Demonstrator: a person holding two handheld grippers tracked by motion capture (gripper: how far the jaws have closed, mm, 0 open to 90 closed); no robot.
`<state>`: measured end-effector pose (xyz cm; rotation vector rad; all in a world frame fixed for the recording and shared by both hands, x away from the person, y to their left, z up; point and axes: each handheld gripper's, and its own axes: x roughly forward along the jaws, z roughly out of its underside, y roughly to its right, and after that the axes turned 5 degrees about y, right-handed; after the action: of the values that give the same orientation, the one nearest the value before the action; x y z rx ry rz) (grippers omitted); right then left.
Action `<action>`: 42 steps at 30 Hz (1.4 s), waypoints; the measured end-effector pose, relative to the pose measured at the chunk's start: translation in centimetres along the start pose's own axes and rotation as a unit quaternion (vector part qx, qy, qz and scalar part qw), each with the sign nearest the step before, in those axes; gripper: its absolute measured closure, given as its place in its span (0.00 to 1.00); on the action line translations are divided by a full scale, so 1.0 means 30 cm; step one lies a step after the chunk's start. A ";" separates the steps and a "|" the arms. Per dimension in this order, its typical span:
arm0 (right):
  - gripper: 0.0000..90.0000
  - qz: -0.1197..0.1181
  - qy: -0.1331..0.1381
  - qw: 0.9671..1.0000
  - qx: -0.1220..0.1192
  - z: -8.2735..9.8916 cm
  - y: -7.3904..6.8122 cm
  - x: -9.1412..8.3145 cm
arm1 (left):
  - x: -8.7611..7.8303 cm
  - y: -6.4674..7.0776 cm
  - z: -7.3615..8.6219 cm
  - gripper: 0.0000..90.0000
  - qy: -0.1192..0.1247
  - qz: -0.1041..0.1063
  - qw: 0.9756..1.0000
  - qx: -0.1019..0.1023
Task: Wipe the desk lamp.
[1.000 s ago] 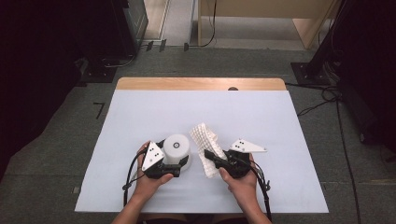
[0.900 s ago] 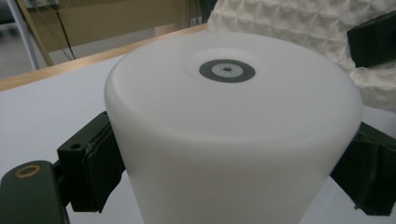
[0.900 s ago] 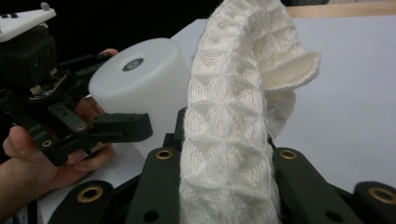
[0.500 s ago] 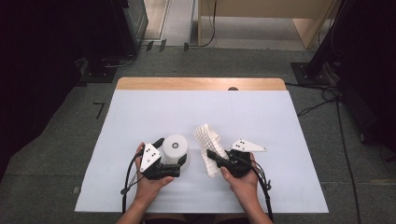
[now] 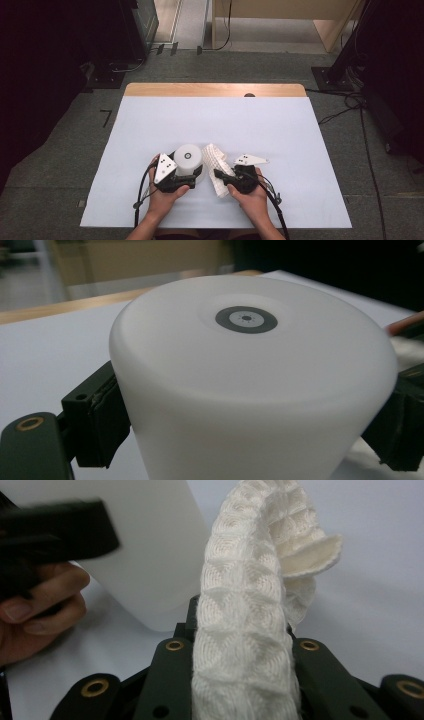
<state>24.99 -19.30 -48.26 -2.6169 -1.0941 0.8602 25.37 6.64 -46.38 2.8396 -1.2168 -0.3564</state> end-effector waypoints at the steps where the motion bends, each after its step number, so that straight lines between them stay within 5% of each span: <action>1: 0.81 -0.018 0.005 1.000 0.013 -0.005 -0.007 -0.001 | -0.004 -0.012 -0.012 0.10 0.003 0.020 1.000 -0.005; 4: 0.82 -0.038 0.024 0.999 0.012 -0.030 -0.030 -0.020 | 0.001 -0.009 -0.011 0.10 -0.012 0.035 0.999 0.018; 14: 0.82 -0.067 0.085 0.994 0.007 -0.111 -0.068 -0.123 | 0.029 0.025 0.006 0.10 -0.041 0.047 0.997 0.045; 17: 0.82 -0.069 0.081 0.994 0.007 -0.109 -0.057 -0.120 | 0.028 0.030 0.003 0.10 -0.039 0.051 0.997 0.048; 24: 0.82 -0.058 0.016 0.997 0.044 -0.047 -0.007 -0.038 | 0.016 0.019 -0.005 0.10 -0.030 0.059 0.997 0.043; 33: 0.81 -0.065 0.081 0.994 0.016 -0.103 -0.032 -0.119 | 0.033 0.028 0.007 0.10 -0.044 0.042 0.997 0.057; 42: 0.81 -0.021 0.064 0.997 0.046 -0.064 0.040 -0.092 | 0.025 0.012 0.020 0.09 -0.032 0.018 0.998 0.055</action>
<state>25.25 -21.98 -45.89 -2.5250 -1.0455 0.7072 25.48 5.91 -47.06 2.9162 -1.3373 -0.3939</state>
